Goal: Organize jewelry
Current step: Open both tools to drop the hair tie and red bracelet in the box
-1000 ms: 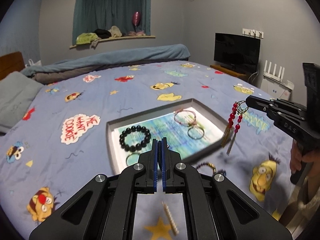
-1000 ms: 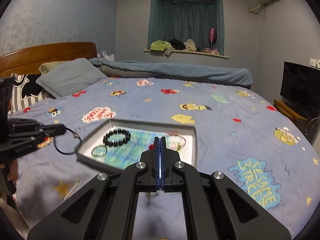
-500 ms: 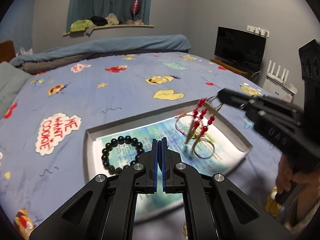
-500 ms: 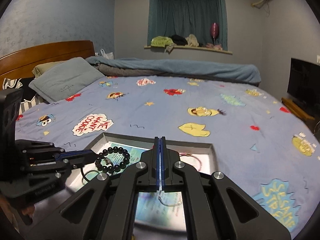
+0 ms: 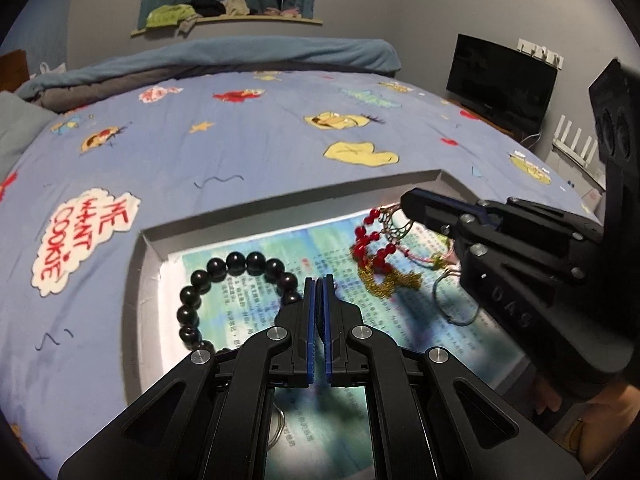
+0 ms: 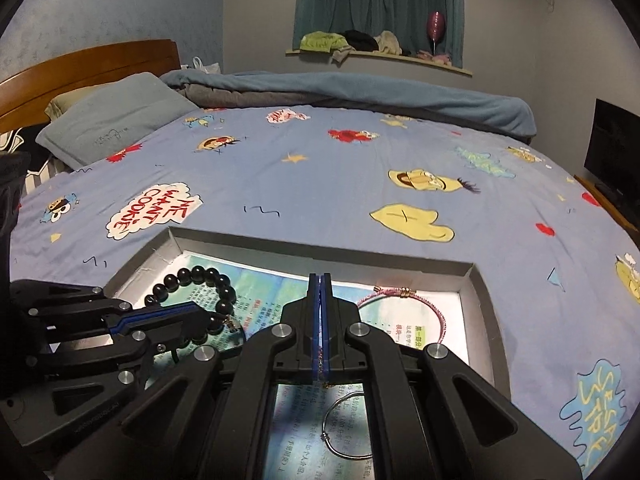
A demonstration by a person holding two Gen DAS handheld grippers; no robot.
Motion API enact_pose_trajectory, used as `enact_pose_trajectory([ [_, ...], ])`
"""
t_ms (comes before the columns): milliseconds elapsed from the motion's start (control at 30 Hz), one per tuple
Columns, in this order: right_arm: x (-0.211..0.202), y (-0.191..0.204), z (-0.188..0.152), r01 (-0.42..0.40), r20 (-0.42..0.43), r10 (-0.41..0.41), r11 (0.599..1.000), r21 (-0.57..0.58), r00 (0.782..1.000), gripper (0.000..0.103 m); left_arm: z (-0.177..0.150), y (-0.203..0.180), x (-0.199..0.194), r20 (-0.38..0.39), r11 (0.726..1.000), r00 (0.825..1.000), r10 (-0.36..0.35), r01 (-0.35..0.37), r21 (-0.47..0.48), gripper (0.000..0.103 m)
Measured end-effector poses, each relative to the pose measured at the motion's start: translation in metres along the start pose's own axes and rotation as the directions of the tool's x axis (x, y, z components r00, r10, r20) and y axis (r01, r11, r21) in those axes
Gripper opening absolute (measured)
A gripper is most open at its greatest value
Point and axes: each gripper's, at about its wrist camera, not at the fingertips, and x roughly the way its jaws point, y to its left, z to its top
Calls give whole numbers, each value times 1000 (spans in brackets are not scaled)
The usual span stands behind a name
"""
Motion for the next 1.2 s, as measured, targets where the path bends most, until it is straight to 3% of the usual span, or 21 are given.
enact_pose_trajectory([
  [600,-1,-5,-2,28,-10,-28,999,17,1000,1,-8,8,12,-53,1000,998,22,-23,-21,5],
  [633,-1,-5,-2,29,-10,-29,999,20,1000,1,-8,7,12,-53,999,998,25,-26,-19,7],
  [767,-4,-8,0,28,0,-28,999,36,1000,1,-7,6,8,-41,999,998,50,-51,-15,31],
  [867,-8,-10,1,33,8,-33,998,51,999,7,-6,7,2,-27,997,997,75,-75,-14,46],
  [967,-14,-15,3,38,17,-39,996,77,999,21,-5,9,-5,-15,996,996,89,-89,-30,54],
  [1033,-20,-17,4,45,25,-47,995,90,999,38,-4,10,-11,-6,994,995,97,-97,-43,63],
  [1200,-37,-20,6,62,56,-68,992,110,996,56,-2,6,-32,33,990,990,135,-133,-42,78],
])
